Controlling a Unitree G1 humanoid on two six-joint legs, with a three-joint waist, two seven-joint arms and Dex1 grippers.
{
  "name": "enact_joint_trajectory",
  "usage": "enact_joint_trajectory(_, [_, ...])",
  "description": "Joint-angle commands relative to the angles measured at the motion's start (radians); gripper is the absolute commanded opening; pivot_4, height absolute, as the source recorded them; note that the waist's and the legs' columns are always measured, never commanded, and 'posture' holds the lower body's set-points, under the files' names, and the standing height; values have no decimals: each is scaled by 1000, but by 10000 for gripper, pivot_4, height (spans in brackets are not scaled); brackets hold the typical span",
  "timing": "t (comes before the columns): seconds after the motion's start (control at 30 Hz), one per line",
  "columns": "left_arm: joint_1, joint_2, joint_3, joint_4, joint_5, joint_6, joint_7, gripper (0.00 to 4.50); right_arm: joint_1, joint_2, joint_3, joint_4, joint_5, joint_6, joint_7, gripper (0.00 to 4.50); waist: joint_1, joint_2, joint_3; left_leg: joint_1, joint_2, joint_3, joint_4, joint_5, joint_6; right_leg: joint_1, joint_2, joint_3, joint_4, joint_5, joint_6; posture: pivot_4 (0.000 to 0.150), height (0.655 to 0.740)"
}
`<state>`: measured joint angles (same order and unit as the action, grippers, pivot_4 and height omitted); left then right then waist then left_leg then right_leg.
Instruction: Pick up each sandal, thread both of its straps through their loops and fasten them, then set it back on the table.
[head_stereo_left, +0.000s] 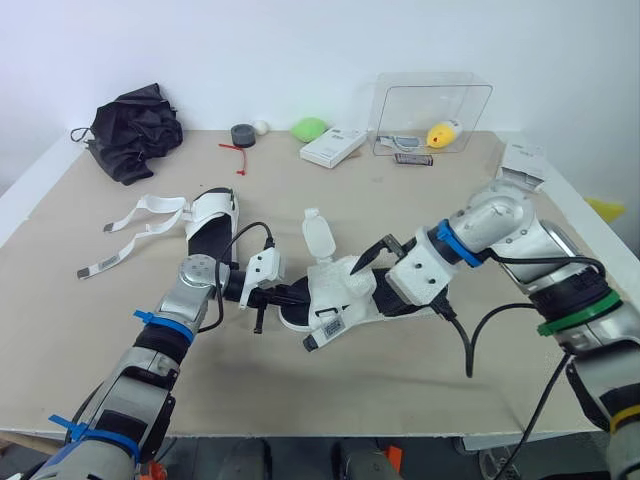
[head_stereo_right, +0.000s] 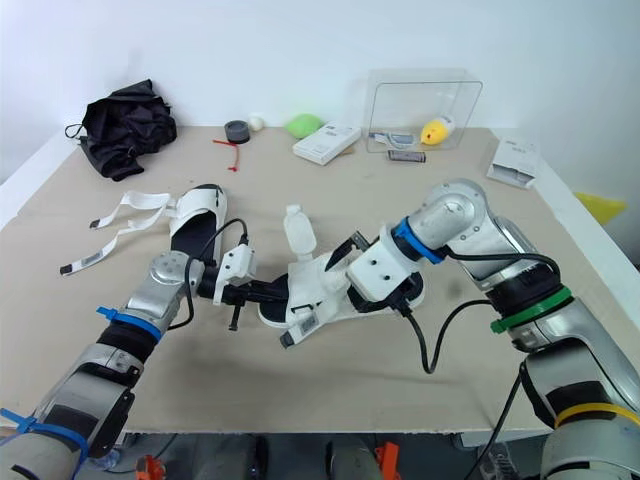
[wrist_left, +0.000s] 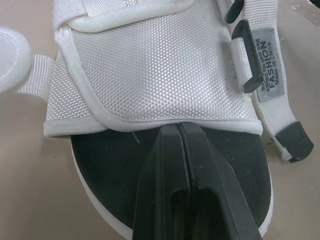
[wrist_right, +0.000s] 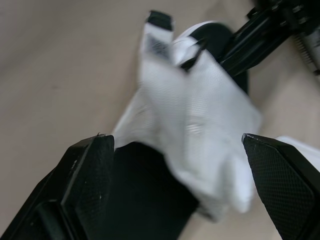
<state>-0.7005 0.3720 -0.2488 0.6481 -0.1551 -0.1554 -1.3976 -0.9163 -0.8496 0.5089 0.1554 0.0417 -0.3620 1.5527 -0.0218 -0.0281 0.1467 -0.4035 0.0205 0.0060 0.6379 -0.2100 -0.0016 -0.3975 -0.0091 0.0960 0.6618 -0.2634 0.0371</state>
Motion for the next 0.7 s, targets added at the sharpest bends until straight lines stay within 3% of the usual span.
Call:
enact_joint_trajectory(0.03, [48,11,-63,81,92,33,14,0,-21,-6,-53,0,1,14,21,44291,0,1,0,0,0,1,0,0,0,0,0,1,0,0,0,1500,7400])
enact_joint_trajectory(0.2, [44,12,-64,89,93,28,14,0,-104,-13,-58,-26,121,151,62,44291,-1,2,0,0,0,1,0,0,1,-1,1,1,0,1,0,1500,7400])
enact_joint_trajectory(0.37, [46,9,-64,88,93,30,15,0,-161,54,-73,-10,128,213,51,44291,0,2,0,0,0,1,0,0,1,-1,0,0,0,0,0,1500,7400])
enact_joint_trajectory(0.7, [59,22,-60,69,92,35,16,0,-196,216,-34,236,-80,28,-68,44291,-1,2,0,0,1,2,0,1,1,-1,1,0,0,1,1,1500,7400])
